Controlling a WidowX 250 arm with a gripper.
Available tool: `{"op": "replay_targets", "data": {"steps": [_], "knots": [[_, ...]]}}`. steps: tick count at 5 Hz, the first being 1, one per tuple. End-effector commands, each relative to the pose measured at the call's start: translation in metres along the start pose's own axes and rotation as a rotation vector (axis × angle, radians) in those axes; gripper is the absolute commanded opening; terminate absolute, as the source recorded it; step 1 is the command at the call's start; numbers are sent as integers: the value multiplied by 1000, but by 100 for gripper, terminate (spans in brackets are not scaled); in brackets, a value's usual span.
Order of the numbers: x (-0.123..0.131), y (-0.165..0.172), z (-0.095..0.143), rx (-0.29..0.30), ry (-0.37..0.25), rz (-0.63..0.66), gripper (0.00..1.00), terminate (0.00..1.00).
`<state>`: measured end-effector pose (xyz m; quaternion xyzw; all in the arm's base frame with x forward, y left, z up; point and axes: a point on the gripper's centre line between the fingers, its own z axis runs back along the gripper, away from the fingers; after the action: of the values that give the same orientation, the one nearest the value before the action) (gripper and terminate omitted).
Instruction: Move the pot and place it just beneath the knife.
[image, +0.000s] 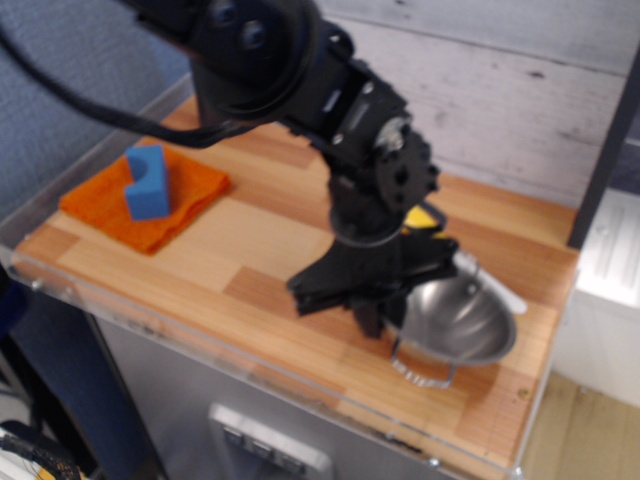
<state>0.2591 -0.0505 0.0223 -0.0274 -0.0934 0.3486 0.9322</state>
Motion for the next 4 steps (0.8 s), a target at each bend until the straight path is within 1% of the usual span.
{"op": "replay_targets", "data": {"steps": [1,2,3,4], "knots": [[4,22,-5,49,-19,69,100,0],[5,27,-2,56,-32,92,100,0],[4,27,2,58,-23,93,100,0],[5,26,6,49,-28,94,100,0]]}}
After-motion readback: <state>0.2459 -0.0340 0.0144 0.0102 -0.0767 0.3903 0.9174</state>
